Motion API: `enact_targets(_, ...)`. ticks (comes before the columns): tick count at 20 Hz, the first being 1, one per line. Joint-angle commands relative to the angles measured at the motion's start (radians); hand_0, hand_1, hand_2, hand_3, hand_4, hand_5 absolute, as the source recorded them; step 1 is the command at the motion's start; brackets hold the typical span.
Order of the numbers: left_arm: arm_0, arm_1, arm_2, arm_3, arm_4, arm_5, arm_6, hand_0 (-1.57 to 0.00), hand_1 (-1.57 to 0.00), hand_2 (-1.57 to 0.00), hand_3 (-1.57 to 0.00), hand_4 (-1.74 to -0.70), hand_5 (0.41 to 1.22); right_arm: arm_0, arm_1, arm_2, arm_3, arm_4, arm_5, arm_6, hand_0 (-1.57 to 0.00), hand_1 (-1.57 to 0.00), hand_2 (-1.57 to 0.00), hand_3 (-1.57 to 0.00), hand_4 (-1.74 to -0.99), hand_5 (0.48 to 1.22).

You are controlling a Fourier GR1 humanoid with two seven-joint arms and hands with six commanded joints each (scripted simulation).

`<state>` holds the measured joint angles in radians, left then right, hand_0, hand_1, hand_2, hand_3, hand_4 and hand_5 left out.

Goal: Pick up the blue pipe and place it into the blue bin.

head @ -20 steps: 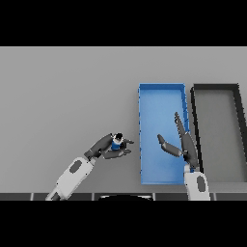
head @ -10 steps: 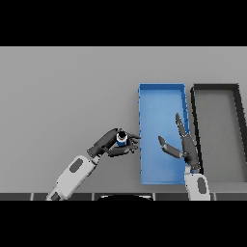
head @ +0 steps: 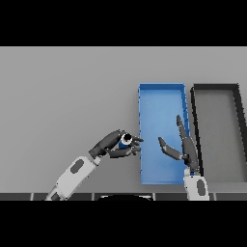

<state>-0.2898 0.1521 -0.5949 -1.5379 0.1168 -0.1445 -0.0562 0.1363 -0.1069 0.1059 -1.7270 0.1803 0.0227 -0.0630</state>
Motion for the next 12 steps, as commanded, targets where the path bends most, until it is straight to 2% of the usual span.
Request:
enact_targets(1,-0.007,0.003,0.007,-0.001,0.004,-0.001,0.005,-1.57,-1.57,-1.57,-1.49,-1.74,1.219,0.002,0.005,0.001,0.001,0.002,-0.005,0.010,0.00,0.00,0.00,0.00,-1.176,0.605)
enact_targets(3,0.002,0.007,0.007,-0.012,0.005,0.000,0.005,-1.57,-1.57,-1.57,-1.50,-1.74,1.220,-0.003,-0.011,-0.022,-0.031,-0.088,0.052,-0.031,0.00,0.00,0.00,0.00,-1.196,0.622)
enact_targets(4,-0.006,-0.001,0.006,-0.001,-0.003,0.005,0.010,-1.57,-1.57,-1.57,-1.50,-1.74,1.220,-0.004,-0.025,-0.032,-0.064,-0.180,0.120,-0.040,0.00,0.00,0.00,0.00,-1.195,0.608)
enact_targets(5,-0.011,0.001,0.011,0.003,0.003,-0.002,0.011,-1.57,-1.57,-1.57,-1.50,-1.74,1.220,-0.019,-0.053,-0.042,-0.096,-0.257,0.175,-0.018,0.00,0.00,0.00,0.00,-1.212,0.589)
enact_targets(8,-0.010,-0.004,0.008,-0.003,0.000,-0.001,0.020,-1.57,-1.57,-1.57,-1.49,-1.74,1.221,-0.078,-0.143,-0.026,-0.190,-0.401,0.295,0.083,0.00,0.00,0.00,0.00,-1.282,0.537)
enact_targets(9,-0.017,-0.008,0.006,0.001,-0.006,-0.001,0.022,-1.57,-1.57,-1.57,-1.49,-1.74,1.221,-0.103,-0.180,-0.019,-0.218,-0.430,0.323,0.126,0.00,0.00,0.00,0.00,-1.303,0.515)
enact_targets(10,-0.005,-0.002,0.001,0.002,-0.016,-0.004,-0.001,-1.57,-1.57,-1.57,-1.49,-1.74,1.221,-0.127,-0.198,-0.002,-0.238,-0.460,0.345,0.171,0.00,0.00,0.00,0.00,-1.314,0.500)
enact_targets(12,-0.017,-0.003,0.009,-0.005,-0.007,-0.008,0.005,-1.57,-1.57,-1.57,-1.49,-1.74,1.221,-0.170,-0.221,0.039,-0.276,-0.492,0.376,0.239,0.00,0.00,0.00,0.00,-1.314,0.500)
